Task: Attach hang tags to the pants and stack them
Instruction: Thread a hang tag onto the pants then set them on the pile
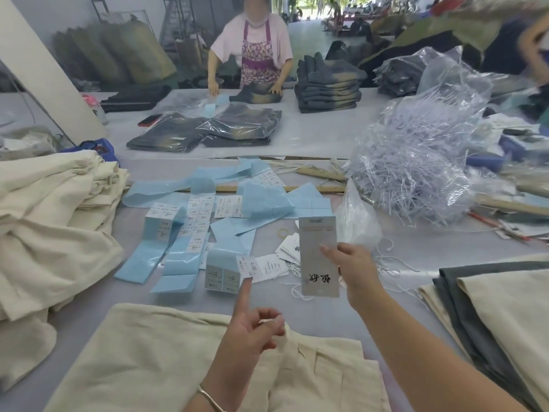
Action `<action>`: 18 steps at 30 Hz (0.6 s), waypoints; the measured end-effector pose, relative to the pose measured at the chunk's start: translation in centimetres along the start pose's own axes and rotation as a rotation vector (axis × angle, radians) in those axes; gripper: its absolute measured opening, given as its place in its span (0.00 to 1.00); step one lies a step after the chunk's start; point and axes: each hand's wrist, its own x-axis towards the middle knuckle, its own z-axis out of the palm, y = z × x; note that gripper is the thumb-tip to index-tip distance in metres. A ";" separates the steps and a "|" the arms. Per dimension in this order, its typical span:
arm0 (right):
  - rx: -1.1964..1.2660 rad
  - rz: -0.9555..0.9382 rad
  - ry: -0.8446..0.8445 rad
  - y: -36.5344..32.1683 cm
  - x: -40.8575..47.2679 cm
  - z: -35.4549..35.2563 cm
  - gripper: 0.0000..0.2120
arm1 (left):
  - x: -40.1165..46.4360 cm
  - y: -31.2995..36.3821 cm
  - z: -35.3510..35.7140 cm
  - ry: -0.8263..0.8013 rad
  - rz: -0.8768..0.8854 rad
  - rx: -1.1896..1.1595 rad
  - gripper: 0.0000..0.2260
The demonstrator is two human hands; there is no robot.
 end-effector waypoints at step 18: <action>0.365 0.052 0.020 3.0 -16.7 1.1 0.13 | -2.8 2.2 -3.3 0.035 0.543 0.533 0.40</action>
